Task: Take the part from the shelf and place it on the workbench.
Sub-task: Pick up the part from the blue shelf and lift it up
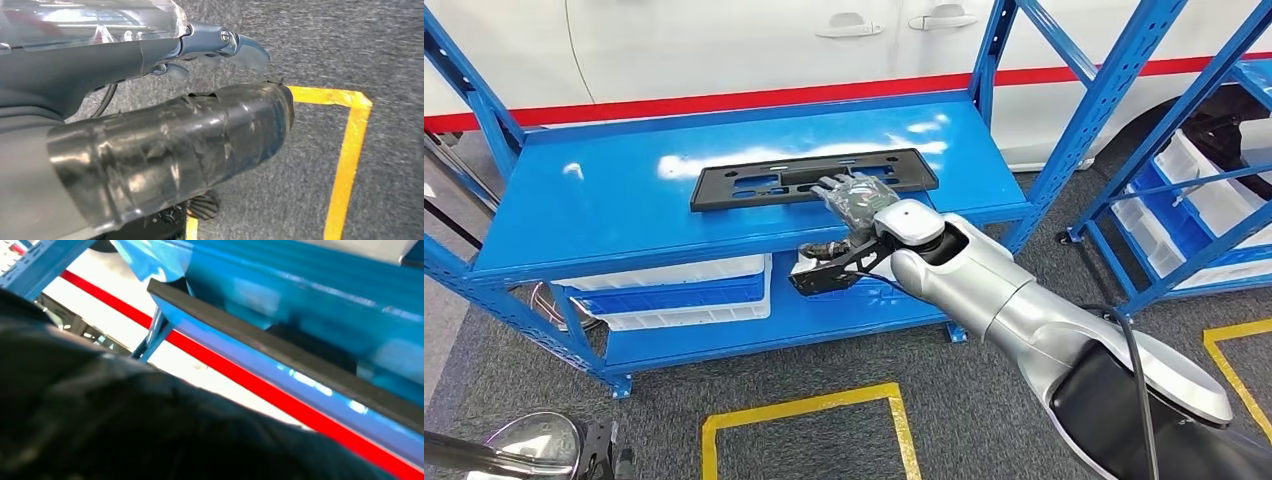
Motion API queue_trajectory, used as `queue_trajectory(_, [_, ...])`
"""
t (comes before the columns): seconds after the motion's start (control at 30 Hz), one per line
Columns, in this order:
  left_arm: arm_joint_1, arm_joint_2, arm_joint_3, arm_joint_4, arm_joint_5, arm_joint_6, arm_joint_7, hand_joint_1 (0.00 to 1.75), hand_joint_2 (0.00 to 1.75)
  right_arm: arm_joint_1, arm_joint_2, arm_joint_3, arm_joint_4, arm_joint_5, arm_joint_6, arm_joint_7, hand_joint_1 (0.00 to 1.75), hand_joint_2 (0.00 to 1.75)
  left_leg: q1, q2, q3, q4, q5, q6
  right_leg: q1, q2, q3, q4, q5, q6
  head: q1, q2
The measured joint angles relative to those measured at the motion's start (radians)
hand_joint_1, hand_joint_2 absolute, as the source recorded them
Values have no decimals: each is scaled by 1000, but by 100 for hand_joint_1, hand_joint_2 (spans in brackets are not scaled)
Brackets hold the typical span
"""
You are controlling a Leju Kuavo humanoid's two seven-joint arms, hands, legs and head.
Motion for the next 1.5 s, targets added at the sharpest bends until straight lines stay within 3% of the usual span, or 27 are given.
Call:
queue_trajectory(0.03, [-1,-1,0,0,0,0,-1,0,0,-2,0,0,0,0,0,0,0,0,0,0,2,-1,-3,-3,5,-1,19,-42,11,-6,0,0])
queue_trajectory(0.1, [-2,-2,0,0,-1,-1,-1,0,0,-4,0,0,0,0,0,0,0,0,1,1,3,-5,-4,-14,11,-1,31,-68,4,-13,-1,0])
queue_trajectory(0.2, [-3,-2,0,0,-3,-2,-1,0,0,-5,-2,0,1,0,-1,0,0,0,2,4,-3,19,-26,-28,0,-1,57,-96,5,-23,-1,0])
queue_trajectory(0.23, [-4,-2,0,0,-3,-2,-1,0,0,-6,-1,0,1,0,-1,0,0,0,2,5,-22,60,-47,-30,-3,-2,66,-103,4,-27,-2,0])
queue_trajectory(0.3, [-5,-1,0,0,-4,-1,0,0,0,-3,0,0,1,0,-2,0,0,0,4,5,-91,187,-94,-36,-1,-2,76,-105,-2,-33,-2,0])
queue_trajectory(0.33, [-4,-1,0,0,-4,0,1,0,0,1,1,0,1,0,-2,0,0,0,5,5,-126,239,-105,-39,-1,-1,80,-104,-7,-34,-2,0])
queue_trajectory(0.37, [-3,-1,0,0,-4,0,1,0,0,5,1,0,2,0,-2,0,0,0,6,5,-148,262,-96,-42,-1,-1,84,-101,-12,-33,-2,0])
queue_trajectory(0.4, [-2,-1,0,0,-4,0,2,0,0,7,1,0,2,0,-2,0,0,0,7,5,-151,246,-70,-45,-1,0,88,-97,-19,-31,-2,0])
queue_trajectory(0.47, [-1,0,0,0,-4,1,2,0,0,9,1,0,2,0,-2,0,0,0,9,6,-107,126,11,-46,-3,2,96,-85,-37,-24,-2,0])
queue_trajectory(0.53, [-2,1,0,0,-4,1,2,0,0,8,1,0,2,-1,-2,0,0,0,7,5,-64,29,46,-42,0,4,96,-70,-53,-13,-1,0])
queue_trajectory(0.7, [0,1,0,0,-4,3,10,0,0,14,1,0,4,-11,-9,-2,0,0,8,4,-47,5,33,-14,1,5,86,-43,-82,9,0,0])
queue_trajectory(0.77, [-1,1,0,0,-4,4,11,0,0,17,1,0,5,-13,-12,-3,0,0,9,5,-35,0,28,-4,-3,2,38,56,-128,19,1,0])
queue_trajectory(0.83, [-1,1,0,0,-4,4,11,0,0,25,1,0,7,-13,-13,-4,0,0,9,6,-28,0,21,0,-7,1,-41,187,-169,25,1,0])
queue_trajectory(0.87, [-1,1,0,0,-4,3,11,0,0,31,0,0,8,-13,-14,-4,0,0,8,5,-24,0,17,1,-9,0,-68,219,-166,26,1,0])
queue_trajectory(0.9, [0,1,0,0,-4,3,11,0,0,36,0,0,10,-13,-14,-5,0,0,8,4,-18,1,12,0,-10,0,-78,214,-142,25,1,0])
queue_trajectory(0.97, [1,1,0,0,-4,4,11,0,0,39,-2,0,12,-13,-15,-6,0,0,9,2,-2,1,0,-3,-11,0,-43,98,-50,19,2,0])
queue_trajectory(1.03, [-1,0,0,0,-4,3,11,0,0,36,-2,0,13,-13,-17,-6,0,0,7,2,6,1,-9,-11,-4,0,5,-19,6,8,2,0])
queue_trajectory(1.1, [-2,0,0,0,-5,2,11,0,0,35,-3,0,14,-13,-19,-7,0,0,5,2,6,-2,-12,-21,3,0,21,-54,3,-1,1,0])
queue_trajectory(1.17, [-2,0,0,0,-7,0,11,0,0,35,-4,0,15,-13,-19,-8,0,0,6,4,9,-3,-17,-31,1,1,30,-68,-1,-9,1,0])
queue_trajectory(1.23, [-3,0,0,0,-8,-2,10,0,0,33,-5,0,15,-13,-20,-8,0,0,7,6,-7,40,-41,-40,-4,1,45,-81,-3,-19,0,0])
queue_trajectory(1.33, [-3,1,0,0,-9,-3,10,0,0,37,-4,0,16,-13,-20,-9,0,0,8,5,-112,225,-108,-47,-1,2,61,-84,-12,-33,0,0])
queue_trajectory(1.37, [-2,1,0,0,-9,-3,10,0,0,41,-4,0,17,-13,-20,-9,0,0,8,5,-144,269,-113,-48,0,2,65,-83,-16,-35,0,0])
queue_trajectory(1.4, [-2,1,0,0,-9,-3,11,0,0,44,-4,0,18,-13,-21,-9,0,0,8,5,-159,277,-98,-48,2,3,70,-82,-21,-35,0,0])
queue_trajectory(1.43, [-1,2,0,0,-10,-3,11,0,0,47,-4,0,19,-13,-22,-9,0,0,8,5,-151,241,-62,-47,3,5,75,-79,-27,-34,0,0])
queue_trajectory(1.5, [-1,2,0,0,-10,-2,11,0,0,48,-4,0,20,-13,-24,-9,0,0,6,6,-96,108,17,-40,4,7,86,-71,-42,-29,0,0])
